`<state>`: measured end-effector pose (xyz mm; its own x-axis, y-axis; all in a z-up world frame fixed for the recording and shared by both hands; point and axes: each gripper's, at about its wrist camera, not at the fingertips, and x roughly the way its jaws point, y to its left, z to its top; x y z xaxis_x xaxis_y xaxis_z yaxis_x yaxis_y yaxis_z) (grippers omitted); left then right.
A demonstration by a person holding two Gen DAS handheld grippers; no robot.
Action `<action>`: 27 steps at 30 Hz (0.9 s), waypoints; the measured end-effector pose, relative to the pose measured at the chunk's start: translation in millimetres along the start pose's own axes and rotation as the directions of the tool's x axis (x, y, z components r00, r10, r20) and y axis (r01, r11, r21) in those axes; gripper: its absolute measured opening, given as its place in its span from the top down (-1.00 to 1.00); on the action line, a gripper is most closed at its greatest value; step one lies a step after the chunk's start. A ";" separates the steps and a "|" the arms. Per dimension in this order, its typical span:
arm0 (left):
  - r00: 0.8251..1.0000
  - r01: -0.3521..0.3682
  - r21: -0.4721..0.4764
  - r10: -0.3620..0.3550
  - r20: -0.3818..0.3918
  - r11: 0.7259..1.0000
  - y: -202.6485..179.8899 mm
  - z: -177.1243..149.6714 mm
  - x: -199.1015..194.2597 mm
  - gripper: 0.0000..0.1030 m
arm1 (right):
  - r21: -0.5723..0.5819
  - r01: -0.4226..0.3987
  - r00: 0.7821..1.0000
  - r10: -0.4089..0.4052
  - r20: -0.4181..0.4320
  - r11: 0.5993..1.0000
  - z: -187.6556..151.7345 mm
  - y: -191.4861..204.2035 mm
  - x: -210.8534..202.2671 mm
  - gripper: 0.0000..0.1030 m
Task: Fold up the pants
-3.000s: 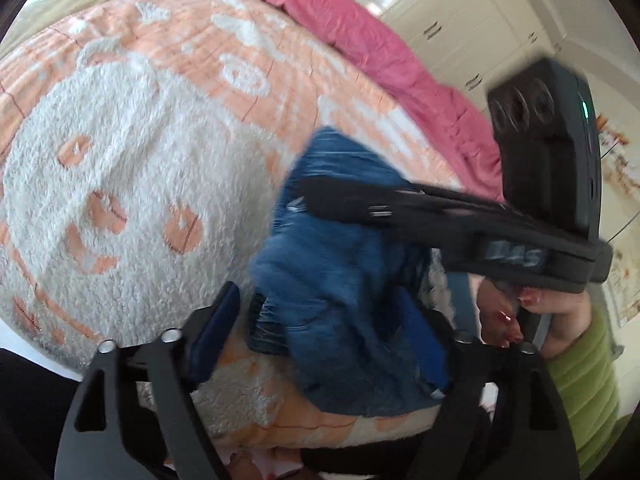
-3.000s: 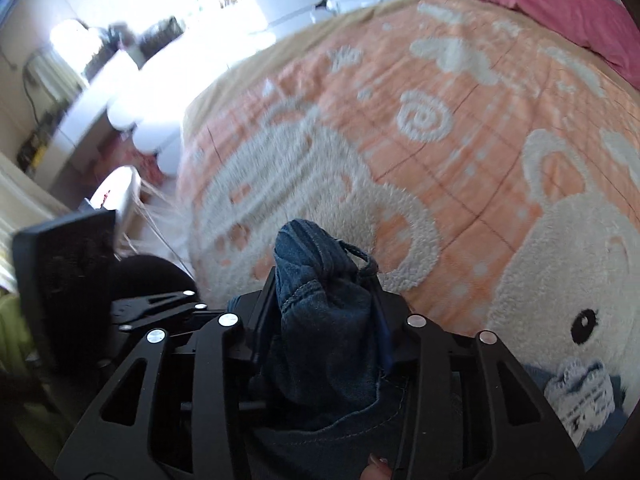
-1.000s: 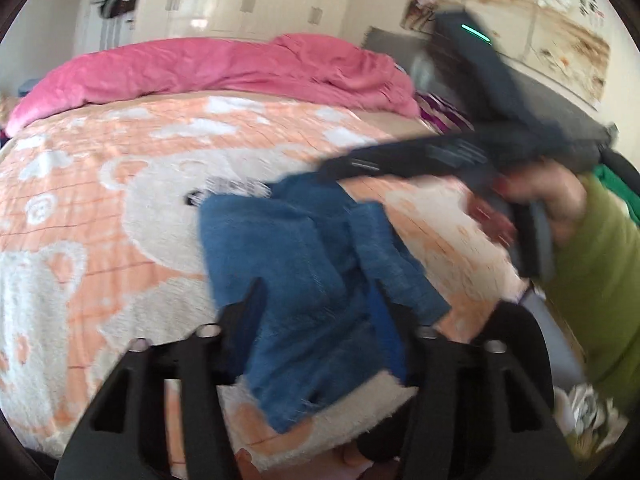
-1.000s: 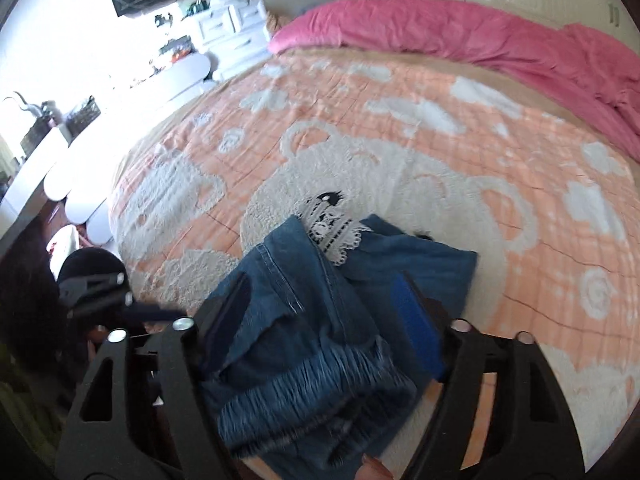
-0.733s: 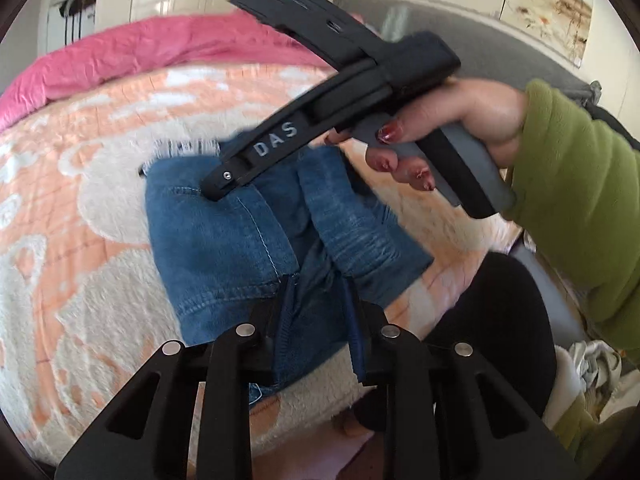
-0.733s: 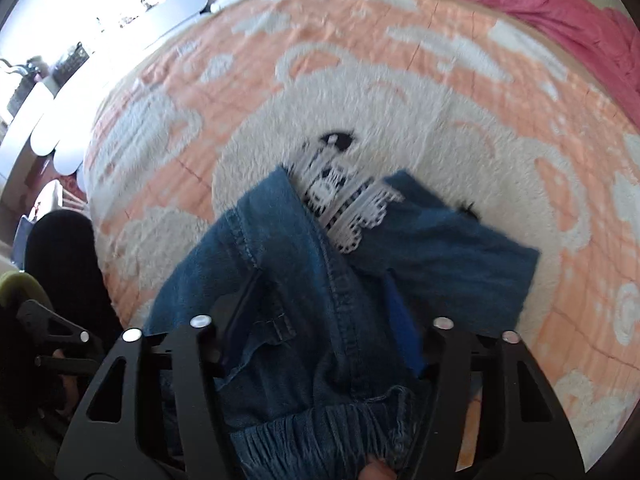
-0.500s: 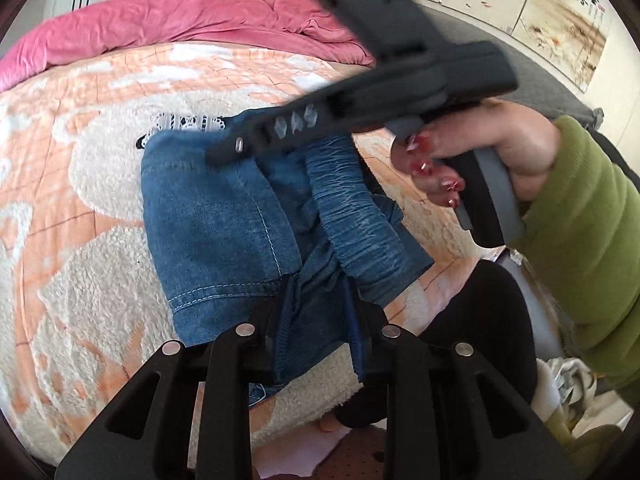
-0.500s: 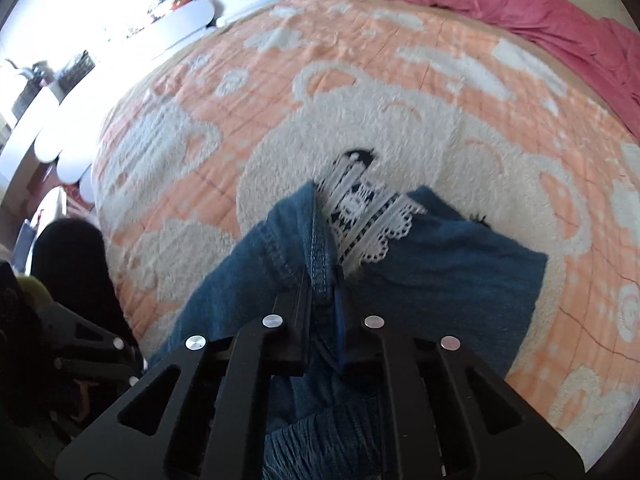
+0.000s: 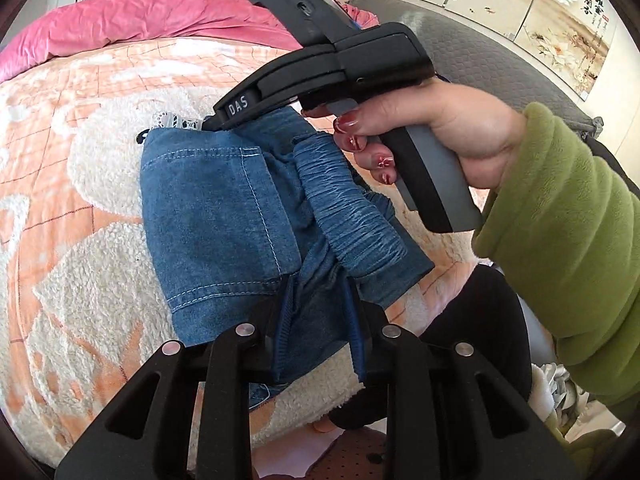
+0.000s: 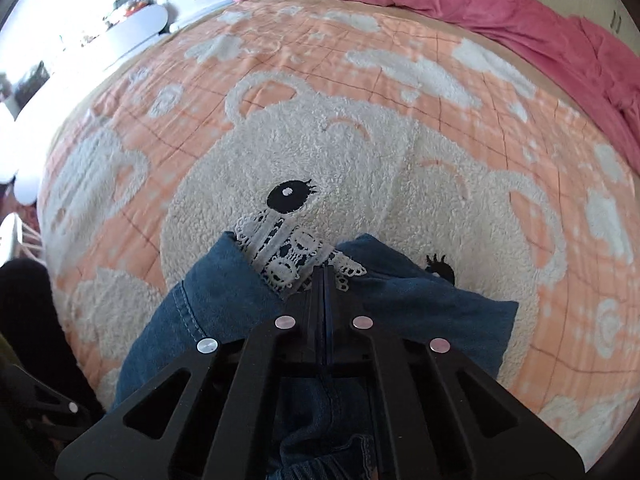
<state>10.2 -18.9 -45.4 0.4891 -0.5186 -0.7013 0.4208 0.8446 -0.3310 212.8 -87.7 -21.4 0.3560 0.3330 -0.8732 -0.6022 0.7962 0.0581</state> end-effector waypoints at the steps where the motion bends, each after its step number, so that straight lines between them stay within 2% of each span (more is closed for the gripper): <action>1: 1.000 0.002 -0.002 -0.002 -0.001 1.000 -0.4 0.7 0.4 0.53 | 0.013 -0.008 1.000 0.007 0.006 1.000 -0.2 -2.2 -1.4 1.00; 4: 1.000 0.003 -0.003 -0.003 -0.004 1.000 0.3 1.4 -0.1 0.53 | 0.045 -0.022 0.999 0.020 0.047 0.999 -2.6 -7.2 -15.6 1.00; 6: 1.000 0.003 -0.002 -0.003 -0.004 1.000 0.6 2.4 -0.5 0.52 | 0.061 -0.034 0.996 0.029 0.082 0.998 -4.7 -7.7 -29.4 0.83; 8: 1.000 0.007 -0.007 -0.007 -0.003 1.000 1.3 2.6 0.0 0.51 | 0.069 -0.056 0.989 0.046 0.139 0.996 -11.6 -8.5 -50.8 0.45; 10: 1.000 0.020 -0.014 -0.020 -0.001 1.000 2.6 3.0 -1.2 0.45 | 0.054 -0.062 0.979 0.051 0.195 0.997 -23.3 -4.5 -73.7 0.31; 14: 0.999 0.041 -0.010 -0.041 0.007 0.999 1.7 3.9 -4.7 0.23 | 0.033 -0.054 0.966 0.044 0.255 0.998 -51.5 0.6 -107.4 0.17; 18: 0.999 0.045 -0.007 -0.045 0.025 0.999 0.7 5.3 -11.1 0.13 | -0.005 -0.012 0.957 0.013 0.291 1.000 -88.5 9.4 -133.4 0.06; 21: 0.996 0.074 -0.049 -0.070 0.063 0.996 10.0 9.2 -23.3 -0.03 | -0.027 0.014 0.955 -0.006 0.296 1.000 -114.8 16.4 -144.2 0.02; 23: 0.993 0.092 -0.110 -0.083 0.083 0.990 24.5 11.9 -29.5 -0.05 | -0.055 0.019 0.956 -0.002 0.292 0.998 -132.5 24.6 -148.1 0.01; 27: 0.995 0.062 -0.200 -0.044 0.092 0.978 48.3 14.9 -33.5 -0.05 | -0.120 0.012 0.960 0.022 0.279 0.993 -152.3 43.9 -148.3 0.01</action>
<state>25.5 37.3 -28.4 0.5380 -0.5652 -0.6253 0.2892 0.8206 -0.4930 24.8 -179.0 36.9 0.5278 0.4783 -0.7019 -0.6793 0.7338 -0.0108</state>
